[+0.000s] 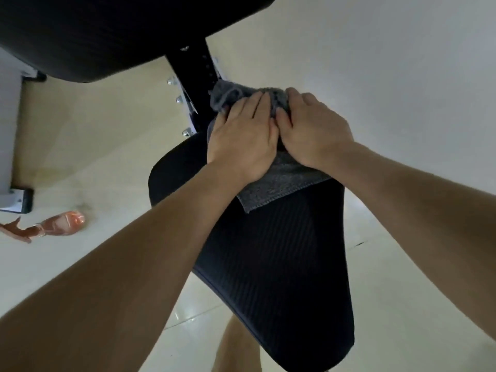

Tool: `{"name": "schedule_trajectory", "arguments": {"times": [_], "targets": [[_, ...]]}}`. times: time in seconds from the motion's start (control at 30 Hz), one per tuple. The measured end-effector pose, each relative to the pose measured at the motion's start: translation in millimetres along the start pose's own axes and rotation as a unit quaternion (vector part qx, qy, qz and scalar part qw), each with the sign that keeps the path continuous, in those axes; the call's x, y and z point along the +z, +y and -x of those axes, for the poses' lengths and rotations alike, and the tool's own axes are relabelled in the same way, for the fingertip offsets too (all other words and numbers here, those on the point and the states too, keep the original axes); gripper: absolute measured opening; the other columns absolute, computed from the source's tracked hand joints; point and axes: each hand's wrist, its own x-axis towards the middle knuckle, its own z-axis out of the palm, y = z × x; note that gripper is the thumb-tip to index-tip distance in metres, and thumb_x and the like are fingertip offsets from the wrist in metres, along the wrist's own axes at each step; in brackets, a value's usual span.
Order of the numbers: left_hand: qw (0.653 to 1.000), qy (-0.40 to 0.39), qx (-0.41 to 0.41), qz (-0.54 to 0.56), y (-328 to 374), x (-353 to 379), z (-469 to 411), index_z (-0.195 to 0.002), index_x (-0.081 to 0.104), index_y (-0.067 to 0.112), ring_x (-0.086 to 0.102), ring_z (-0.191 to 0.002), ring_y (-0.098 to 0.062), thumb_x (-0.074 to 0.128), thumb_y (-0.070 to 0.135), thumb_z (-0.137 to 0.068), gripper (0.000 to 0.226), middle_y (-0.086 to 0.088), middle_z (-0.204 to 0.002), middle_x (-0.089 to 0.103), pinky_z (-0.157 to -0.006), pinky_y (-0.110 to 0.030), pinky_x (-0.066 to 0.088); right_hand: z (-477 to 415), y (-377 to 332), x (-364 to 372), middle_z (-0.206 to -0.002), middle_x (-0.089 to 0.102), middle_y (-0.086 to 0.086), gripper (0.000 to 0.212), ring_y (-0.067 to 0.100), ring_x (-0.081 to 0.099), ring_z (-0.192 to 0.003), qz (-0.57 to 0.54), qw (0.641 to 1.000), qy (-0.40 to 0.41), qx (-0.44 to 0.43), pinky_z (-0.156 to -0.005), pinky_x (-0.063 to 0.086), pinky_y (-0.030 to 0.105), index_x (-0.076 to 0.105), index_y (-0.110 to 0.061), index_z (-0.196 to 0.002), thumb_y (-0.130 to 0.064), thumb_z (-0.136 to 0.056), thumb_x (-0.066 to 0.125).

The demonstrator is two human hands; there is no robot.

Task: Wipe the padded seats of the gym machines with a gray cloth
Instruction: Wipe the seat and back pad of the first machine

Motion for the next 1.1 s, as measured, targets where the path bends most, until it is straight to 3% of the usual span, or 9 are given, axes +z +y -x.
{"name": "schedule_trajectory", "arguments": {"times": [0.07,0.17,0.33,0.47,0.53,0.67,0.77,0.97,1.1], "targets": [[0.999,-0.012,0.037,-0.006,10.7,0.4,-14.5,-0.147,0.026,0.015,0.031,-0.137,-0.019,0.017,0.037,-0.1,0.052,-0.002,-0.151,0.034,-0.113,-0.04,0.021,1.6,11.5,-3.0,-0.122,0.058,0.021,0.049,0.036,0.055,-0.109,-0.096,0.992,-0.028,0.079,-0.085,0.041,0.039,0.041,-0.008,-0.13,-0.043,-0.1,0.023],[0.998,-0.022,0.06,-0.011,18.2,1.0,-21.5,-0.144,0.031,0.018,0.039,-0.13,-0.022,0.019,0.039,-0.099,0.05,-0.002,-0.143,0.044,-0.106,-0.042,0.027,13.6,14.9,-5.5,-0.122,0.059,0.022,0.05,0.035,0.054,-0.11,-0.178,0.977,-0.021,0.119,-0.084,0.038,0.034,0.048,-0.006,-0.125,-0.042,-0.101,0.024],[0.996,-0.042,0.077,-0.012,33.9,1.6,-25.9,-0.144,0.03,0.018,0.033,-0.134,-0.024,0.021,0.04,-0.099,0.051,-0.003,-0.146,0.04,-0.108,-0.046,0.022,47.4,19.2,0.1,-0.12,0.06,0.015,0.048,0.03,0.054,-0.111,-0.282,0.941,0.015,0.186,-0.084,0.037,0.029,0.057,-0.008,-0.117,-0.041,-0.101,0.027],[0.986,-0.039,0.159,-0.027,56.2,7.7,-20.1,-0.122,0.053,0.022,0.03,-0.135,-0.017,0.024,0.037,-0.098,0.042,0.003,-0.137,0.048,-0.112,-0.052,0.015,76.6,18.3,10.7,-0.119,0.061,0.012,0.043,0.025,0.055,-0.109,-0.361,0.902,0.071,0.228,-0.084,0.037,0.029,0.052,-0.009,-0.118,-0.035,-0.102,0.022],[0.98,-0.037,0.194,-0.026,60.9,9.6,-12.5,-0.111,0.061,0.024,0.032,-0.134,-0.014,0.025,0.036,-0.096,0.04,0.006,-0.129,0.054,-0.113,-0.052,0.013,95.4,15.0,17.6,-0.125,0.058,0.012,0.046,0.024,0.054,-0.111,-0.381,0.888,0.072,0.247,-0.088,0.037,0.029,0.047,-0.01,-0.125,-0.039,-0.101,0.021],[0.968,-0.043,0.246,-0.017,73.5,11.2,14.9,-0.11,0.065,0.025,0.034,-0.132,-0.01,0.026,0.033,-0.097,0.043,0.009,-0.125,0.058,-0.116,-0.046,0.003,136.7,9.3,25.1,-0.136,0.051,0.016,0.056,0.026,0.048,-0.123,-0.399,0.876,0.045,0.266,-0.101,0.035,0.031,0.042,-0.011,-0.137,-0.044,-0.101,0.015],[0.956,-0.048,0.285,-0.04,84.0,15.9,42.1,-0.106,0.068,0.023,0.035,-0.13,-0.011,0.028,0.034,-0.096,0.042,0.008,-0.121,0.058,-0.116,-0.044,0.003,167.3,7.9,25.3,-0.131,0.054,0.016,0.056,0.026,0.05,-0.119,-0.413,0.867,0.022,0.277,-0.099,0.034,0.031,0.052,-0.011,-0.129,-0.041,-0.102,0.014],[0.945,-0.038,0.315,-0.083,91.1,20.7,106.5,-0.093,0.071,0.018,0.044,-0.122,-0.016,0.023,0.037,-0.093,0.052,0.001,-0.11,0.063,-0.116,-0.039,0.007,227.2,4.3,37.0,-0.125,0.055,0.024,0.047,0.036,0.05,-0.116,-0.414,0.868,-0.01,0.275,-0.095,0.038,0.036,0.049,-0.003,-0.125,-0.03,-0.103,0.018],[0.945,-0.018,0.311,-0.103,98.0,19.1,153.0,-0.089,0.069,0.017,0.049,-0.116,-0.018,0.02,0.036,-0.092,0.053,-0.001,-0.105,0.064,-0.115,-0.039,0.012,266.7,-5.1,46.9,-0.116,0.061,0.025,0.051,0.039,0.055,-0.109,-0.475,0.827,0.031,0.3,-0.095,0.043,0.045,0.057,-0.002,-0.117,-0.035,-0.102,0.021]]}}
